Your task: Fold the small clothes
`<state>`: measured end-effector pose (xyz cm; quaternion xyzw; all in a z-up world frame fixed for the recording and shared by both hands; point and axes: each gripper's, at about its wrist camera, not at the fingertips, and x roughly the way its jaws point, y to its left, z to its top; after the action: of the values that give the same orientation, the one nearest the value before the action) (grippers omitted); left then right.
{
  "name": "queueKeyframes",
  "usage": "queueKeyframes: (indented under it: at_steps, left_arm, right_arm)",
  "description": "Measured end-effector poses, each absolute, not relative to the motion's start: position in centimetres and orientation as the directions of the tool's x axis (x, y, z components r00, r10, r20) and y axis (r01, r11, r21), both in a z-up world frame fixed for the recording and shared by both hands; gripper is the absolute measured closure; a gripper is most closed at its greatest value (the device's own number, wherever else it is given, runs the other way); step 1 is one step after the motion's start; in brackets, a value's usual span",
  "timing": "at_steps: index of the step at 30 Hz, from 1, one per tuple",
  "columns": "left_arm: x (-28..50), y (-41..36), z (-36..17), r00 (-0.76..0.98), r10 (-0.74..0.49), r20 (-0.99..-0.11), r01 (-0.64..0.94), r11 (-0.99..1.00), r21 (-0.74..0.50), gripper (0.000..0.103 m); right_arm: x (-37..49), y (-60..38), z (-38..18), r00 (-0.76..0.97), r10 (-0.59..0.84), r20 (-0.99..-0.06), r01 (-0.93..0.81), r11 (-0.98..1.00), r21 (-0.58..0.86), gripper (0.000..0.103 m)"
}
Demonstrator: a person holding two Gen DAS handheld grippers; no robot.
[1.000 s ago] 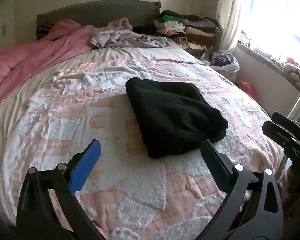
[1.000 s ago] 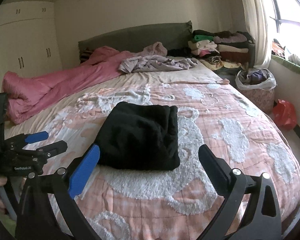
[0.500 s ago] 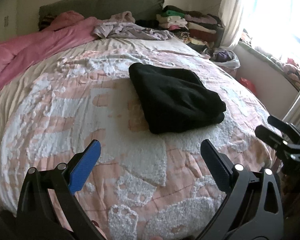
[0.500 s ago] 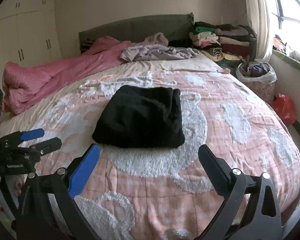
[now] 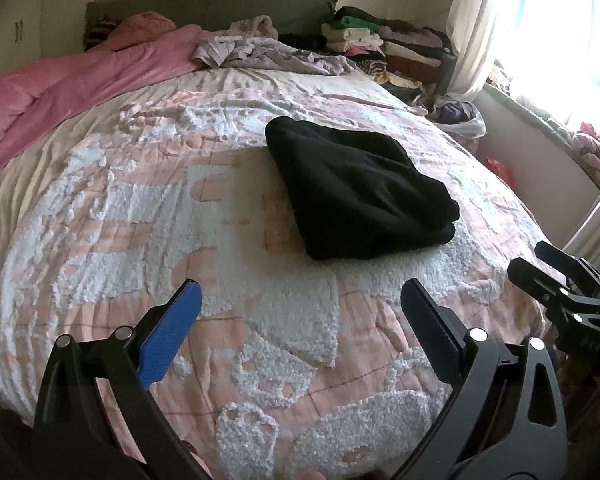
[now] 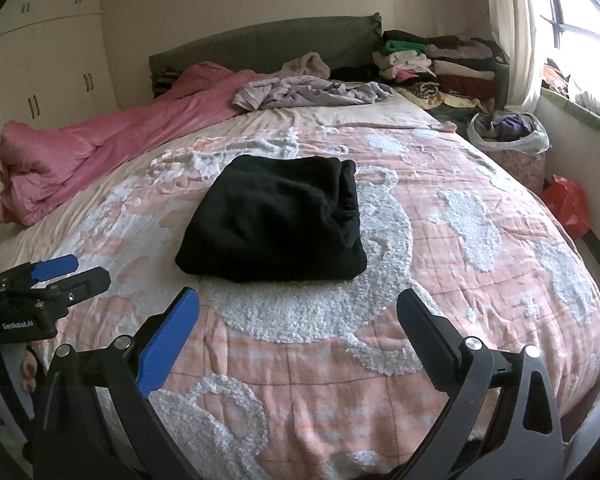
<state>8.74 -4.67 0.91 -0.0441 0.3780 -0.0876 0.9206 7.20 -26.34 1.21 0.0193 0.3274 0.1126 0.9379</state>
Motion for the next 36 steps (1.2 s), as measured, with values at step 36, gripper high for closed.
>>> queueKeyframes:
  at_steps: [36]
  left_arm:
    - [8.5, -3.8, 1.1, 0.704, -0.161, -0.691, 0.098, 0.987, -0.131, 0.010]
  right_arm:
    - [7.1, -27.4, 1.0, 0.756, 0.212, -0.619, -0.181, 0.977, 0.113, 0.005]
